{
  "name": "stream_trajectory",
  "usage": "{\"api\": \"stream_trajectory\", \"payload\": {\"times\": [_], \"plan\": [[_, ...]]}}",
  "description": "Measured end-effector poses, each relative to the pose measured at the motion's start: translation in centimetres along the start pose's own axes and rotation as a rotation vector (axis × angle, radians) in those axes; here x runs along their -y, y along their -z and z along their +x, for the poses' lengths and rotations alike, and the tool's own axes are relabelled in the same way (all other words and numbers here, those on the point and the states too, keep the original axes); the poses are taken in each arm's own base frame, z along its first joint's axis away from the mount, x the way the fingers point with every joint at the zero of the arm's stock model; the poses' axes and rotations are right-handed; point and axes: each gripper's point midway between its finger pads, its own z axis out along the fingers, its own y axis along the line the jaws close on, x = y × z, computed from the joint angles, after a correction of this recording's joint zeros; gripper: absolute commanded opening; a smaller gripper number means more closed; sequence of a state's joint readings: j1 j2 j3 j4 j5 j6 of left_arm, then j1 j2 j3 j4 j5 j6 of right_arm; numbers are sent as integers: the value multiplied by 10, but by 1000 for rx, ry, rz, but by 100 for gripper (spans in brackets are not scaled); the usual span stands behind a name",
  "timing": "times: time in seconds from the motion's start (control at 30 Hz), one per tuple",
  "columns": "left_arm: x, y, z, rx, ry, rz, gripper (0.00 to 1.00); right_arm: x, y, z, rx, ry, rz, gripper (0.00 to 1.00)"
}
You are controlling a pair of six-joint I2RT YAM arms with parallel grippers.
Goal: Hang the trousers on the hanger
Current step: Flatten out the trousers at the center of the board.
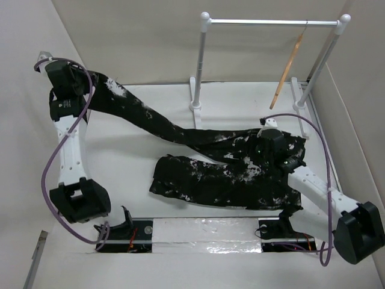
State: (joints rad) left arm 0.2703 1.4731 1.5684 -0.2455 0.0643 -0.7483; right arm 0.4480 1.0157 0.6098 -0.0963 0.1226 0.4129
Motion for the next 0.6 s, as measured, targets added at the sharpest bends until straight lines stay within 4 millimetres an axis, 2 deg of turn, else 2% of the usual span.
{"api": "stream_trajectory", "payload": {"times": [0.03, 0.07, 0.1, 0.17, 0.27, 0.33, 0.4, 0.47, 0.53, 0.6], "plan": [[10, 9, -3, 7, 23, 37, 0, 1, -4, 3, -18, 3, 4, 33], [18, 18, -7, 16, 42, 67, 0, 0, -9, 8, -44, 12, 3, 25], [23, 26, -9, 24, 59, 87, 0, -3, -14, 12, -68, 32, -2, 11], [27, 37, -11, 39, 91, 114, 0, -15, -23, 20, -111, 75, -25, 6], [14, 36, -3, 42, 127, 93, 0, -43, -35, 26, -157, 155, -84, 9], [-5, 26, 10, 21, 143, 41, 0, -66, -42, 27, -173, 207, -134, 32], [-24, 12, 25, -12, 155, -13, 0, -91, -48, 30, -174, 265, -188, 68], [-41, 3, 39, -44, 162, -54, 0, -120, -53, 36, -166, 338, -251, 74], [-52, 1, 50, -67, 169, -82, 0, -149, -57, 46, -174, 422, -307, 75], [-54, 1, 50, -69, 172, -85, 0, -174, -64, 54, -175, 495, -343, 75]]}}
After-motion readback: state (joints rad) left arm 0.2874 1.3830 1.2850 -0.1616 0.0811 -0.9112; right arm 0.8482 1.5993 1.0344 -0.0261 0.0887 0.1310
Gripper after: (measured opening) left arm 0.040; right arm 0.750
